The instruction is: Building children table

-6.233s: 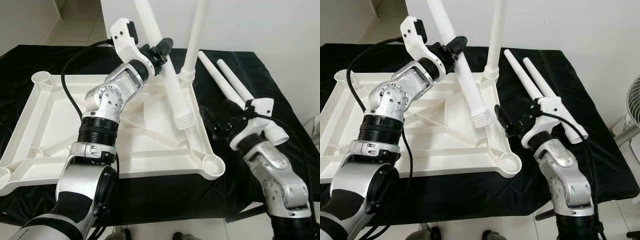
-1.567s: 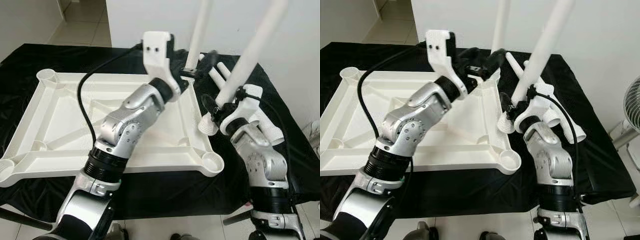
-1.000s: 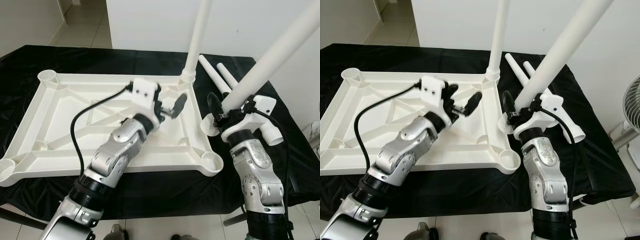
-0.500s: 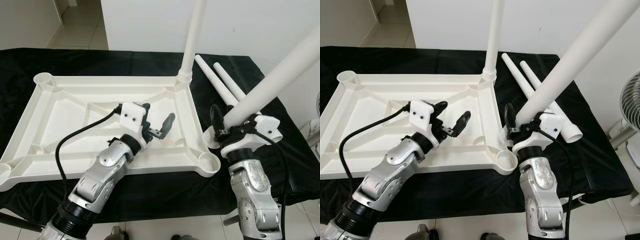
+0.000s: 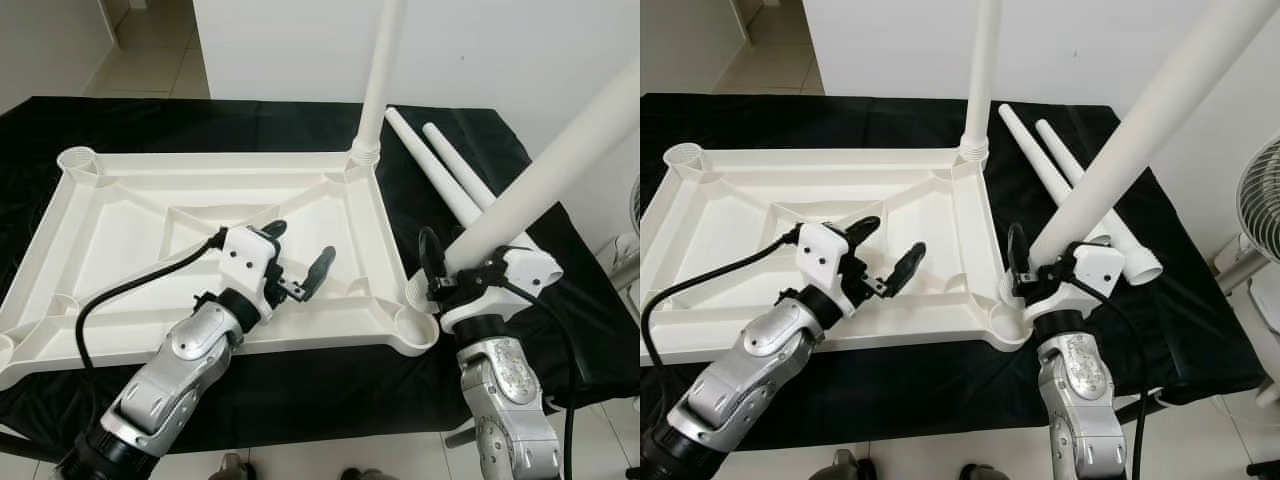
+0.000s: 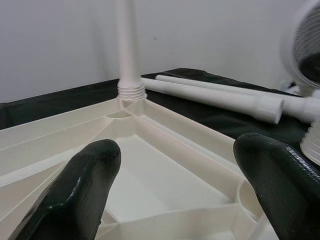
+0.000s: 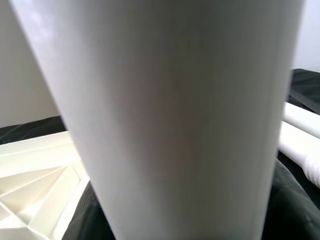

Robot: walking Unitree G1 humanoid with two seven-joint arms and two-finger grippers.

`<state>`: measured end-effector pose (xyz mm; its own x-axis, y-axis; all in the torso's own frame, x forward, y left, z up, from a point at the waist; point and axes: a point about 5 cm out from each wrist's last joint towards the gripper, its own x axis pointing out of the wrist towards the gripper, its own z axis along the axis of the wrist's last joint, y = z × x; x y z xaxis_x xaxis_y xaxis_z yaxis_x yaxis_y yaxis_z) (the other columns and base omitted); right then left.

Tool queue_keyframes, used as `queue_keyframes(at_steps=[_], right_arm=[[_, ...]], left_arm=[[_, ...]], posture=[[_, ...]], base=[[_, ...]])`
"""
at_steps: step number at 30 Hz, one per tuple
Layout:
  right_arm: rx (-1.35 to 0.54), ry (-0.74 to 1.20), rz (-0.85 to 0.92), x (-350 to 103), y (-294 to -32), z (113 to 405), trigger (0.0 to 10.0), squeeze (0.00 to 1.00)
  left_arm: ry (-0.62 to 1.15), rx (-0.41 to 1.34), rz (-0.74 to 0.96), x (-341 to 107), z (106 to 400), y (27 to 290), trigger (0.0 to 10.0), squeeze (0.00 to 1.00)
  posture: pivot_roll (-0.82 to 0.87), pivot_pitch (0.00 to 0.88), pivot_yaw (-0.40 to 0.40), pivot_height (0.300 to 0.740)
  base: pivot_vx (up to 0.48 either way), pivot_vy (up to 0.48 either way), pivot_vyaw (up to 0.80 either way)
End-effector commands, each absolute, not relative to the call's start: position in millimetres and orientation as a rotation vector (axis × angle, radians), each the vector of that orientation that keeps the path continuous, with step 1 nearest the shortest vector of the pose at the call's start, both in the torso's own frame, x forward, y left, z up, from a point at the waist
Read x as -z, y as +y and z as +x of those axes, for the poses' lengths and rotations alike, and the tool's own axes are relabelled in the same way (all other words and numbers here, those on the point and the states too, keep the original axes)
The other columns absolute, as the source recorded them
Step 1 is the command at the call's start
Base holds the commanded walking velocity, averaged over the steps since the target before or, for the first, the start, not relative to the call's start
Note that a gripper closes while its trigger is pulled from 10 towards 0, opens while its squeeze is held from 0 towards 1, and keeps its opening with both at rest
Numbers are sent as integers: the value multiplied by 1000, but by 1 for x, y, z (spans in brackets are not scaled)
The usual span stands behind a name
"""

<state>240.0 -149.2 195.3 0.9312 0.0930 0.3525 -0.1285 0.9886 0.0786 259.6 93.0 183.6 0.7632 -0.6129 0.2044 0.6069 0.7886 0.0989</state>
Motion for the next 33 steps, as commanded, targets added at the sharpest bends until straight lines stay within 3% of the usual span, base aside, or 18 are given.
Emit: queue_keyframes(at_steps=[1, 21, 33], right_arm=[[-115, -375, 91, -198, -149, 237, 10000, 0], [-146, -364, 71, -196, -144, 237, 10000, 0], [-207, -293, 69, -182, -138, 220, 10000, 0]], left_arm=[[-252, 1193, 123, -180, 234, 77, 10000, 0], [-230, 1256, 160, -170, 225, 74, 10000, 0], [-237, 1268, 141, -171, 227, 75, 10000, 0]], posture=[[-6, 142, -16, 740], [-3, 134, -28, 740], [-10, 146, -30, 740]], base=[[0, 0, 0], [0, 0, 0], [0, 0, 0]])
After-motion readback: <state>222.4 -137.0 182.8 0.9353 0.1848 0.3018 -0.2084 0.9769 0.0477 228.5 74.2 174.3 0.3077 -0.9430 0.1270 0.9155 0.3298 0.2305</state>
